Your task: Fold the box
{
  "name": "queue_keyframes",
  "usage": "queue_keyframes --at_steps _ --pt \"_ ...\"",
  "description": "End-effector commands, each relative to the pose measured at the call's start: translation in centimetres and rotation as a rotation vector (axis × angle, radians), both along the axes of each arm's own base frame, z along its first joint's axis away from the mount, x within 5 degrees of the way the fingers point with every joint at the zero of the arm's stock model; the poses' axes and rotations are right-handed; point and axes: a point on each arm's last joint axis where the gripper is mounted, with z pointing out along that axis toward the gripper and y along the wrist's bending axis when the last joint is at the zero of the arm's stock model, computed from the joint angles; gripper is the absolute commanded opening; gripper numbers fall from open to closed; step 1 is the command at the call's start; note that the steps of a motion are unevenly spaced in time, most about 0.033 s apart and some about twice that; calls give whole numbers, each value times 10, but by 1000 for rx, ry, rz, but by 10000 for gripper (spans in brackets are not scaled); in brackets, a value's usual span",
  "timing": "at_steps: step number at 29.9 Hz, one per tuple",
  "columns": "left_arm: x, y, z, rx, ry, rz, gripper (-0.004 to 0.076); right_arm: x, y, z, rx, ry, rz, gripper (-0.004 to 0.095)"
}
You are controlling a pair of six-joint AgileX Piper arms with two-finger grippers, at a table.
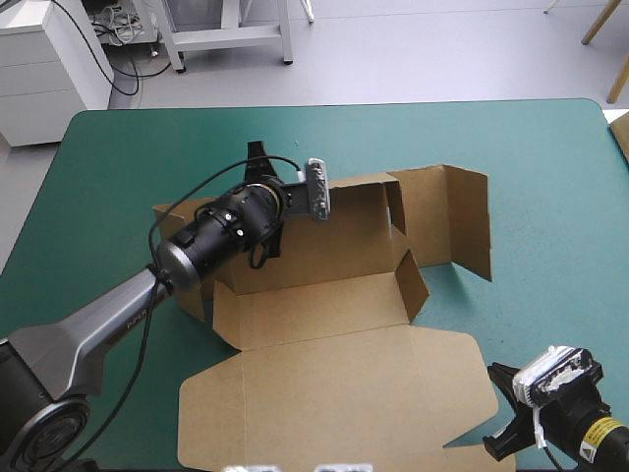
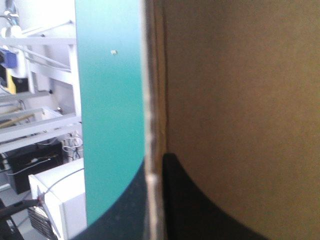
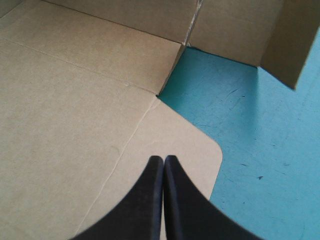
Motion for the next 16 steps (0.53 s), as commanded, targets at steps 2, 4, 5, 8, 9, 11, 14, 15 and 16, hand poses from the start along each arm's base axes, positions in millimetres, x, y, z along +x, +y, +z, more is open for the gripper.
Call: queue_keyframes --at_steps 2,4,5,8,9,11,14,15,16 --pt "-18 -16 35 -67 -181 -41 -8 3 1 13 36 -77 -6 -21" --pt "-23 -21 32 -60 -187 -56 -8 3 1 13 36 -77 -6 -22" --pt "-27 -23 29 -48 -191 -65 -8 3 1 13 36 -77 -6 -21" --pt "-41 -26 16 -20 -214 -85 -8 3 1 13 36 -77 -6 -21" --pt "-46 -26 10 -9 -230 -88 -8 3 1 13 35 -78 -6 -21" --pt "-56 -25 0 -2 -261 -92 -8 3 1 13 33 -79 -7 -21" --pt "-71 -24 -11 11 -313 -110 -8 3 1 13 33 -79 -7 -21" --pt "-76 -23 -15 22 -319 -123 -8 3 1 13 33 -79 -7 -21" --pt "-81 -23 -18 21 -320 -134 -8 3 1 13 33 -79 -7 -21"
